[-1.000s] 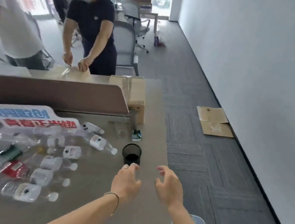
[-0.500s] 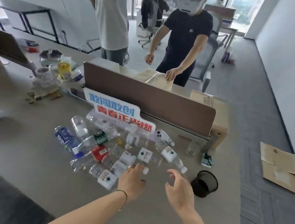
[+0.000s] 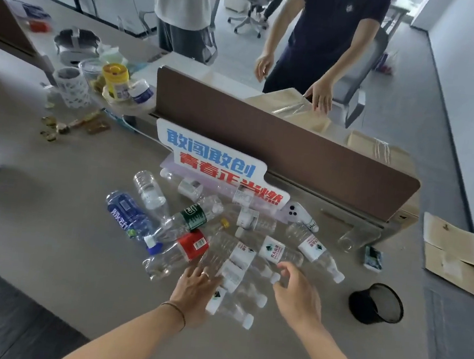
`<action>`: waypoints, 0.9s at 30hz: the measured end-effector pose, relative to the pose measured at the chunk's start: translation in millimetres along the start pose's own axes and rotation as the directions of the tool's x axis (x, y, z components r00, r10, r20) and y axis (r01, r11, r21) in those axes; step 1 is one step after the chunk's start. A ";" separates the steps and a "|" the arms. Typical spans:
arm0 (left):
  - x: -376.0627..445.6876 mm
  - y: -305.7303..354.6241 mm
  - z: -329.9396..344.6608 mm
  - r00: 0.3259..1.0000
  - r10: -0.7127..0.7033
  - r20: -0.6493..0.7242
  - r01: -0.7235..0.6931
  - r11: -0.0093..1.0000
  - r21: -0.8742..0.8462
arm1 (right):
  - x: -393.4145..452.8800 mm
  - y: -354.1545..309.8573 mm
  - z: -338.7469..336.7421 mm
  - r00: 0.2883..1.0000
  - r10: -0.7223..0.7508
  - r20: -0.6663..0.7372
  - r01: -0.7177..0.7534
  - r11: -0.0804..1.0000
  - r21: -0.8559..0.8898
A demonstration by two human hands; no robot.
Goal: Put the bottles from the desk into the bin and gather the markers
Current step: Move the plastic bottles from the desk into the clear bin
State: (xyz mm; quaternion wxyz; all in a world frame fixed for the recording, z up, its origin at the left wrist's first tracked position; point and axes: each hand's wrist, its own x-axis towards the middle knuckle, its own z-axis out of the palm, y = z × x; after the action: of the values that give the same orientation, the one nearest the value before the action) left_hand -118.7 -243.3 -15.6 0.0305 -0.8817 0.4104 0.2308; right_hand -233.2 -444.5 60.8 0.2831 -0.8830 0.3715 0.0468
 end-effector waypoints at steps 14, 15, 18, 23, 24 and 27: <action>-39.0 -19.5 34.5 0.956 -0.293 -0.014 0.266 0.887 -0.377 | 25.5 -22.4 32.1 0.989 -0.086 0.116 0.100 0.988 -0.115; -39.4 -19.2 35.1 0.945 -0.328 0.000 0.295 0.849 -0.438 | 30.4 -22.4 32.9 0.989 -0.087 0.116 0.102 0.986 -0.132; -77.1 -31.5 19.5 0.806 -0.591 0.033 0.472 0.607 -0.639 | 39.4 -41.6 63.0 0.947 -0.239 0.213 0.272 0.952 -0.141; -97.9 -31.3 7.4 0.662 -0.739 0.129 0.465 0.269 -0.844 | 43.1 -42.1 97.5 0.936 -0.284 0.209 0.337 0.894 -0.294; -100.6 -32.7 8.4 0.635 -0.762 0.128 0.452 0.231 -0.861 | 41.6 -44.0 106.2 0.937 -0.277 0.212 0.334 0.886 -0.320; -106.1 -33.5 10.9 0.591 -0.792 0.153 0.432 0.151 -0.889 | 35.0 -42.2 127.3 0.940 -0.288 0.184 0.338 0.870 -0.360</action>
State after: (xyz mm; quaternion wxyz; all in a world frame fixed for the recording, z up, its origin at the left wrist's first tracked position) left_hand -157.2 -143.2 16.0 -0.3980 -0.8769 -0.1740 0.2058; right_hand -162.9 -374.6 -36.2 0.1299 -0.9651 0.1884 0.1275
